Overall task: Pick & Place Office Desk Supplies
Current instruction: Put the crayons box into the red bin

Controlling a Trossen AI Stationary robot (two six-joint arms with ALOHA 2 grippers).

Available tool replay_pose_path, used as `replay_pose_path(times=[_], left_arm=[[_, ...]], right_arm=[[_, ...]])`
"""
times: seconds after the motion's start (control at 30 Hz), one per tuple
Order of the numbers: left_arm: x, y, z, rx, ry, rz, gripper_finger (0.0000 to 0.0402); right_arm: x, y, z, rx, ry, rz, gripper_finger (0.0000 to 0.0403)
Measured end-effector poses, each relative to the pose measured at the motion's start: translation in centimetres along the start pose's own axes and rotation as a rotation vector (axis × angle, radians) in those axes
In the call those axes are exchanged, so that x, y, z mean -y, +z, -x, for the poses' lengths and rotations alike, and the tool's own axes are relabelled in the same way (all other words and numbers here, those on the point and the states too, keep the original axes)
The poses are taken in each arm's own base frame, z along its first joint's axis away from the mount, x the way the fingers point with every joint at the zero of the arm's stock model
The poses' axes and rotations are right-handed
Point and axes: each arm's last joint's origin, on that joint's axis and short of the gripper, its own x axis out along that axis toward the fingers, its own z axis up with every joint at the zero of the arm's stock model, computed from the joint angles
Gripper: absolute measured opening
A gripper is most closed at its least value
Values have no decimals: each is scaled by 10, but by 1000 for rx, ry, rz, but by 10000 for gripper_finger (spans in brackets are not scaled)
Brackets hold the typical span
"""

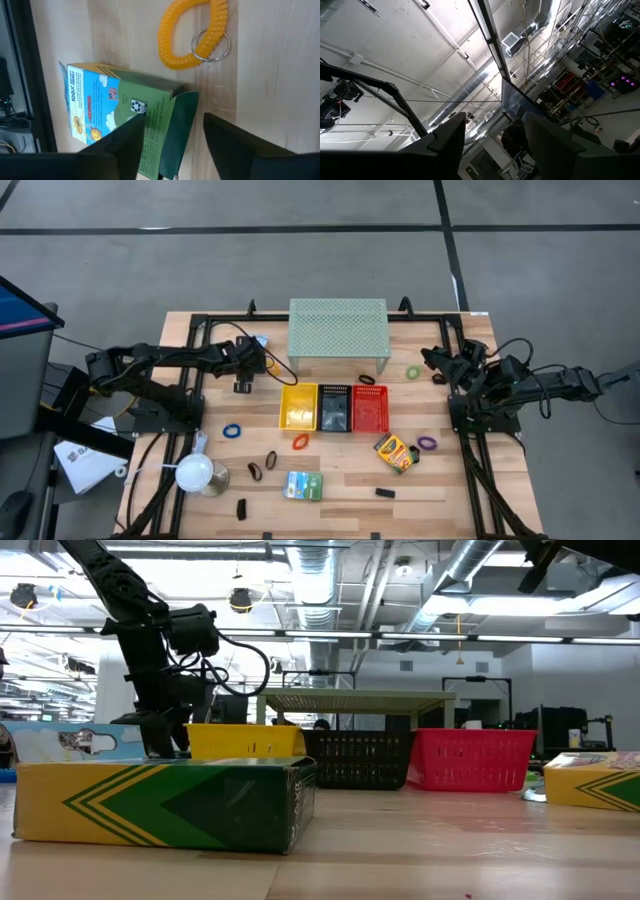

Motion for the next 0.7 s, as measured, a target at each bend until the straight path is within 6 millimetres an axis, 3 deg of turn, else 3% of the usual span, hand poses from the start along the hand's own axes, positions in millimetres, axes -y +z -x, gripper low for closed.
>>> replay_pose_path(times=[0.7], left_arm=[[-4, 4, 0, 36, 49, 47, 12]], right_arm=[[3, -3, 0, -30, -41, -28, 201]])
